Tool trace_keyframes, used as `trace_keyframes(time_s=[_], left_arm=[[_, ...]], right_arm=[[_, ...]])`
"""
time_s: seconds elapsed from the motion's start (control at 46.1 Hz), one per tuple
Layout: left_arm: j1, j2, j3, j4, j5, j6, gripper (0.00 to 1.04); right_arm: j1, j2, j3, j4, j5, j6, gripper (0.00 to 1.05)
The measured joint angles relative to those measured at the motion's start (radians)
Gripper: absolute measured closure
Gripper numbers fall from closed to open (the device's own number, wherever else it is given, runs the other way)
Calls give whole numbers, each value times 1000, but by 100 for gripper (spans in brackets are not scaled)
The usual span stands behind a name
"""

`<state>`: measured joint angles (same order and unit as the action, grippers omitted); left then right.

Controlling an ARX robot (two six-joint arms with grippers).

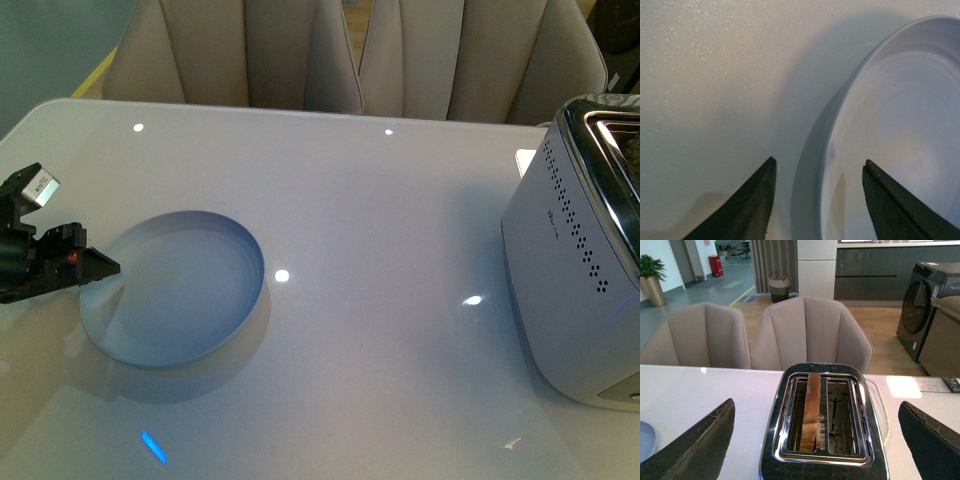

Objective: Left arm holds plate, right arm toasts bread

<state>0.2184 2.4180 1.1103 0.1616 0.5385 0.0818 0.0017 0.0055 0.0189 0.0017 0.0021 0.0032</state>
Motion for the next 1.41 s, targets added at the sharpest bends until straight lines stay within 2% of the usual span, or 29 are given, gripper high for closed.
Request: trace_keyframes(time_s=[0.109,0.26,0.282,0.499,0.738,1.15,1.172,1.215,1.237,1.302,1.345,1.389,1.411], left_arm=[[0,-2,0,6,-1,-2,36],[-1,-34,0,87,-54,-50,7],[-2,-43,0,99,-56,-58,6],[-30,-186,7,177,-70,-141,7],[-131,-455,10,198,-69,-237,7],[-272,-838,-143,53,-142,-275,7],[-286,-849,-154,61,-175,-259,8],[-322,-871,-215,199,-327,-224,15],[-330,-877,-234,240,-368,-213,17],[-379,-932,-396,519,-604,-144,31],[-386,-974,-483,626,-673,-124,40],[-378,-1026,-562,687,-685,-112,51],[-376,-1035,-573,693,-684,-110,52]], right_arm=[[0,0,0,0,0,0,9],[0,0,0,0,0,0,9],[0,0,0,0,0,0,9],[0,0,0,0,0,0,9],[0,0,0,0,0,0,9],[0,0,0,0,0,0,9],[0,0,0,0,0,0,9],[0,0,0,0,0,0,9],[0,0,0,0,0,0,9],[0,0,0,0,-1,0,9],[0,0,0,0,0,0,9],[0,0,0,0,0,0,9],[0,0,0,0,0,0,9]])
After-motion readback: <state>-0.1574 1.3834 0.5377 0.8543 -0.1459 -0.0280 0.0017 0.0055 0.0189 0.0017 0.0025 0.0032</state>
